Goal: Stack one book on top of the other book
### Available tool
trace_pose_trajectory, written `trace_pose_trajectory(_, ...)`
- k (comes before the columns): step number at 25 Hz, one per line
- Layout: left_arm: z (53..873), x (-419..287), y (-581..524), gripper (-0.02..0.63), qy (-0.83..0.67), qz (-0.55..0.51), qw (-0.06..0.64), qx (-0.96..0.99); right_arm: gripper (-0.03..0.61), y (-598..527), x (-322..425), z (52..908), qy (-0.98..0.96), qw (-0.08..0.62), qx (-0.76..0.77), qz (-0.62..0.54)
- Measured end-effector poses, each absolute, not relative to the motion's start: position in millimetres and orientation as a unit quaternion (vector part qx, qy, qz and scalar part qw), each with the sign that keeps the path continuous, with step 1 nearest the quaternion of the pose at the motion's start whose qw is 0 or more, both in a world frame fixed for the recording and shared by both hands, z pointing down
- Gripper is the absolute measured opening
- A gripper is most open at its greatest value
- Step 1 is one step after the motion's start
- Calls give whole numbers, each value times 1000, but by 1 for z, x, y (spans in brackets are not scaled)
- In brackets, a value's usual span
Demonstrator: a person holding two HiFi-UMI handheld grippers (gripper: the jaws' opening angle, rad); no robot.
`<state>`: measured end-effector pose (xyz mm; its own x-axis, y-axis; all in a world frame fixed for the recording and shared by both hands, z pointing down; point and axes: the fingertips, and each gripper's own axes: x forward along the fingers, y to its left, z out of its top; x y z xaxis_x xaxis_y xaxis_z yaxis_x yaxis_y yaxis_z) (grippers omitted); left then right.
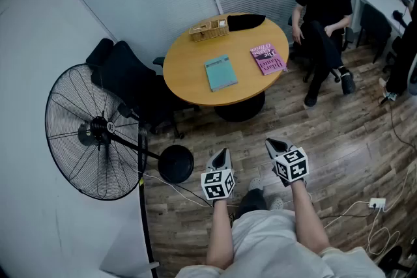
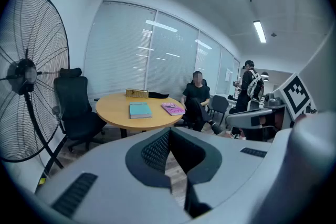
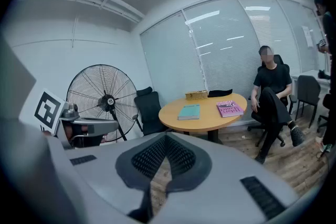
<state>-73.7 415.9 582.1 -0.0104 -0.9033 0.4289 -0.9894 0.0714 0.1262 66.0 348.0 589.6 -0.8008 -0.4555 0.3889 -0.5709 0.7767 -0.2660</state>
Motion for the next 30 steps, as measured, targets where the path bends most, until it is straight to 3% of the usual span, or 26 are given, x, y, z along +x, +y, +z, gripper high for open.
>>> trace_pose_trajectory(18,573,-93,374,28,-706,133,183,671,20,299,67,593,-919,143,296,219)
trace_pose_trajectory(30,557,-152,252,28,-704,89,182,681,21,218,6,588,-919,134,282,240)
